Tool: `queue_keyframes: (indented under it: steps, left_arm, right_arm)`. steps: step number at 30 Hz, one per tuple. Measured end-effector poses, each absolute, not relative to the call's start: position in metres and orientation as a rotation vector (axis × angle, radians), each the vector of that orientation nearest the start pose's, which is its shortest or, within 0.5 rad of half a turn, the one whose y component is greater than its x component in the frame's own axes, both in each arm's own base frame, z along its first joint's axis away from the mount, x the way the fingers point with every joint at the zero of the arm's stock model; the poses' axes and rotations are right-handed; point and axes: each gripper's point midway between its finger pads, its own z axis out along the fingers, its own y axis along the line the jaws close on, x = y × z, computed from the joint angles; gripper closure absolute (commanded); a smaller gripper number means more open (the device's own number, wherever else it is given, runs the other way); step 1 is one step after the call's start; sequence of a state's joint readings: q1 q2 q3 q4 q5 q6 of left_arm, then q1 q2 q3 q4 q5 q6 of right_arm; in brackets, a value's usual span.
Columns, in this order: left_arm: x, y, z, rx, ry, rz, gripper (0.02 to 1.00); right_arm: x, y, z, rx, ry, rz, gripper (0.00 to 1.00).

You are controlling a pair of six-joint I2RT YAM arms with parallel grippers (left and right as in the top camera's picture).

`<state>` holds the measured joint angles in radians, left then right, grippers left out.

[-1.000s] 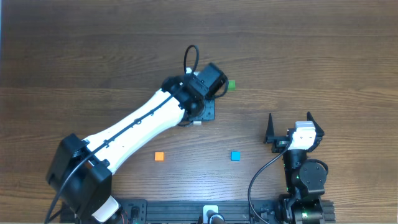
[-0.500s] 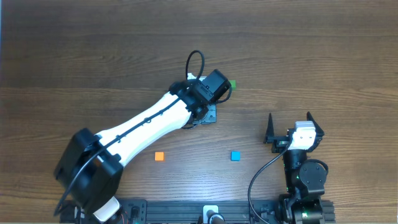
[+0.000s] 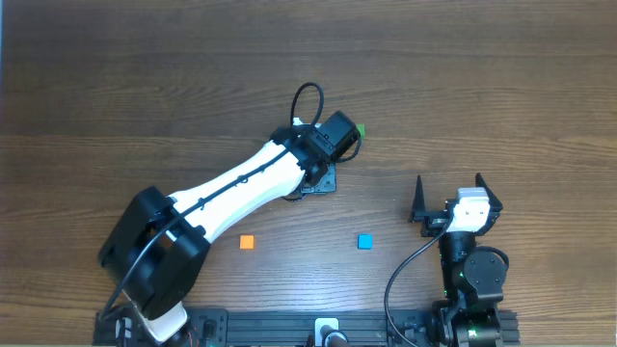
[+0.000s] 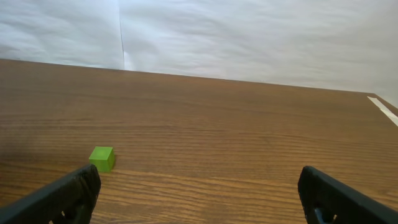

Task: Stack Cubes

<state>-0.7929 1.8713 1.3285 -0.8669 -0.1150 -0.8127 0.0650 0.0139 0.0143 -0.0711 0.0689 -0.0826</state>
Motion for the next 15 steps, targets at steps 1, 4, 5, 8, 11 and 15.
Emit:
queue_keyframes:
  steps: [1, 4, 5, 8, 11, 15]
  left_arm:
    - [0.2794, -0.2551, 0.0475, -0.043, 2.948, -0.047, 0.976]
    - [0.2789, -0.2545, 0.0439, -0.042, 2.955, -0.036, 0.98]
    - [0.2787, -0.2542, 0.0431, -0.042, 2.957, -0.033, 0.98]
    - [0.2789, -0.2535, 0.0421, -0.042, 2.956, -0.026, 0.978]
    - [0.2793, -0.2529, 0.0421, -0.042, 2.954, -0.021, 0.976]
    - [0.2802, -0.252, 0.0422, -0.043, 2.948, -0.014, 0.98]
  right_arm:
    - [0.2461, 0.0042, 0.1599, -0.068, 1.64, -0.07, 0.009]
    - [0.2461, 0.0042, 0.1599, -0.069, 1.64, -0.07, 0.007]
    - [0.2461, 0.0042, 0.1599, -0.069, 1.64, -0.07, 0.007]
    - [0.2461, 0.0042, 0.1599, -0.069, 1.64, -0.07, 0.007]
    - [0.2461, 0.0042, 0.1599, -0.069, 1.64, -0.071, 0.007]
    - [0.2461, 0.0042, 0.1599, -0.069, 1.64, -0.07, 0.009]
